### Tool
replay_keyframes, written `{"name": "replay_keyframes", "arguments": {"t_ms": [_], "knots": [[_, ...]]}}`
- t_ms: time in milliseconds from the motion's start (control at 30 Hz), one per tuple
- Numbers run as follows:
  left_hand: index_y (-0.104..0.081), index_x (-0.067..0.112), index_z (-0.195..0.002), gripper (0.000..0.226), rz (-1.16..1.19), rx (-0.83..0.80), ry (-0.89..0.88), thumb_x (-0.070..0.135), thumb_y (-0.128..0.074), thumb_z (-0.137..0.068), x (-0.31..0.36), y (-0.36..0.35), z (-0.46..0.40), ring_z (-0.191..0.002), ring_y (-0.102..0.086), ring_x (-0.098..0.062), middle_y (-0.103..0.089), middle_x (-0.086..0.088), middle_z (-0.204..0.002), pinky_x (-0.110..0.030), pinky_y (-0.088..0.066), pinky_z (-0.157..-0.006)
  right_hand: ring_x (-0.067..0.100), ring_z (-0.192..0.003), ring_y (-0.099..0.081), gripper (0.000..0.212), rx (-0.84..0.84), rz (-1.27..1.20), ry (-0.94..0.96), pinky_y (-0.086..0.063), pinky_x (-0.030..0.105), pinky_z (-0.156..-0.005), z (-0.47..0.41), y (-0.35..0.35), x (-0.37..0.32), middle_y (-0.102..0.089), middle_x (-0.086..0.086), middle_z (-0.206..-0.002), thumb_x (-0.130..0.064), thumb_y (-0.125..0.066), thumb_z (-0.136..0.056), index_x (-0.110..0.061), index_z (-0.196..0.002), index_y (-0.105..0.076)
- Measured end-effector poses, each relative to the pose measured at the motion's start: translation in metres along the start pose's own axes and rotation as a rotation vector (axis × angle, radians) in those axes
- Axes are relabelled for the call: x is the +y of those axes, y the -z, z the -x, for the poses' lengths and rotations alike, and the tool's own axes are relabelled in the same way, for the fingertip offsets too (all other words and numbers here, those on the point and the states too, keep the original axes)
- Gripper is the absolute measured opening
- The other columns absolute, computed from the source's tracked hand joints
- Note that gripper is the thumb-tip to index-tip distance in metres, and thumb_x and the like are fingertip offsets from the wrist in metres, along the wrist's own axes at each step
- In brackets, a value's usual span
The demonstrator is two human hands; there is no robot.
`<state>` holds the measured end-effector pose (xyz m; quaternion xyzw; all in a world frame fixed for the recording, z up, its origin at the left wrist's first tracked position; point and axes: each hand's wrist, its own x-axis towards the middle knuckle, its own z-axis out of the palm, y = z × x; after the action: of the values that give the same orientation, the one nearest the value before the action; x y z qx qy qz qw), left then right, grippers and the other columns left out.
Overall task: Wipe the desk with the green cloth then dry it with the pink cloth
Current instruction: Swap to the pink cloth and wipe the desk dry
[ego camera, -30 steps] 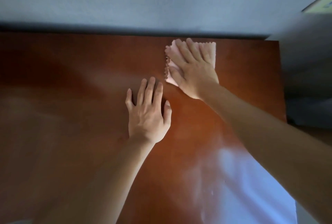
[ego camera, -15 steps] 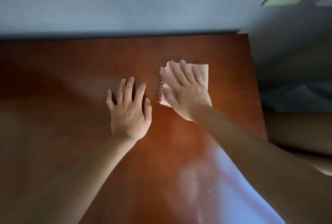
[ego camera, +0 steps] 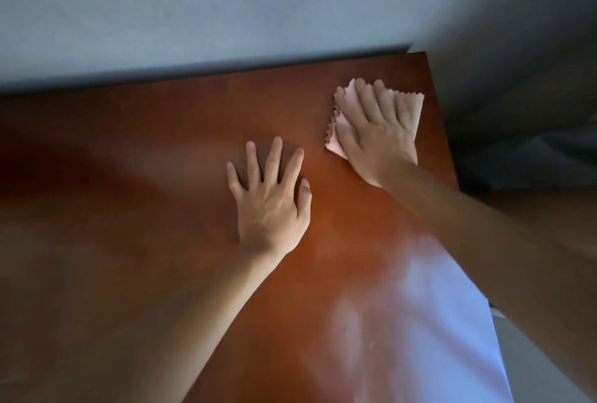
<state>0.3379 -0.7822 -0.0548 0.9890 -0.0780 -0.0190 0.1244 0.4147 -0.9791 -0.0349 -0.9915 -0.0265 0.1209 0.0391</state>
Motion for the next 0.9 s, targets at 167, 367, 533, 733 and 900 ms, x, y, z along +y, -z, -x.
{"name": "replay_keyframes", "arguments": {"t_ms": [167, 367, 533, 733, 900], "knots": [[-0.045, 0.029, -0.151, 0.052, -0.043, 0.008, 0.023, 0.043, -0.035, -0.101, -0.001, -0.005, -0.001, -0.153, -0.018, -0.043, -0.031, -0.004, -0.165, -0.070, -0.012, -0.118, 0.022, -0.157, 0.015, 0.063, -0.089, 0.071, 0.130, 0.010, 0.046, -0.127, 0.032, -0.008, 0.018, 0.008, -0.003, -0.172, -0.057, 0.001, -0.102, -0.040, -0.162, 0.005], [-0.046, 0.028, -0.150, 0.053, -0.042, -0.010, 0.034, 0.043, -0.036, -0.100, 0.002, -0.003, -0.001, -0.152, -0.020, -0.044, -0.033, -0.006, -0.164, -0.071, -0.014, -0.118, 0.024, -0.158, 0.006, 0.069, -0.007, 0.051, -0.003, 0.006, 0.047, -0.127, -0.053, 0.015, 0.051, 0.000, -0.001, -0.173, -0.058, 0.000, -0.097, -0.039, -0.163, -0.005], [-0.044, 0.028, -0.151, 0.053, -0.057, -0.012, 0.029, 0.043, -0.036, -0.101, 0.002, -0.004, -0.002, -0.152, -0.019, -0.044, -0.032, -0.006, -0.164, -0.071, -0.013, -0.118, 0.025, -0.158, 0.006, 0.068, -0.003, 0.018, -0.024, 0.007, 0.048, -0.127, -0.057, 0.013, 0.055, 0.000, 0.000, -0.173, -0.058, -0.001, -0.098, -0.039, -0.163, -0.006], [-0.048, 0.026, -0.150, 0.052, -0.054, 0.011, 0.024, 0.041, -0.037, -0.102, 0.003, -0.001, -0.001, -0.151, -0.023, -0.045, -0.036, -0.007, -0.163, -0.072, -0.016, -0.117, 0.031, -0.158, -0.006, 0.062, -0.017, 0.006, 0.095, 0.005, 0.050, -0.127, 0.075, -0.014, 0.043, -0.014, 0.007, -0.171, -0.049, -0.017, -0.105, -0.031, -0.164, -0.017], [-0.046, 0.027, -0.150, 0.052, -0.048, 0.000, 0.030, 0.041, -0.037, -0.101, 0.003, 0.000, -0.002, -0.152, -0.021, -0.045, -0.035, -0.007, -0.163, -0.071, -0.015, -0.117, 0.028, -0.159, 0.000, 0.061, -0.067, 0.087, 0.133, 0.007, 0.048, -0.127, 0.068, -0.014, 0.051, -0.009, 0.004, -0.172, -0.052, -0.012, -0.105, -0.036, -0.164, -0.011]]}}
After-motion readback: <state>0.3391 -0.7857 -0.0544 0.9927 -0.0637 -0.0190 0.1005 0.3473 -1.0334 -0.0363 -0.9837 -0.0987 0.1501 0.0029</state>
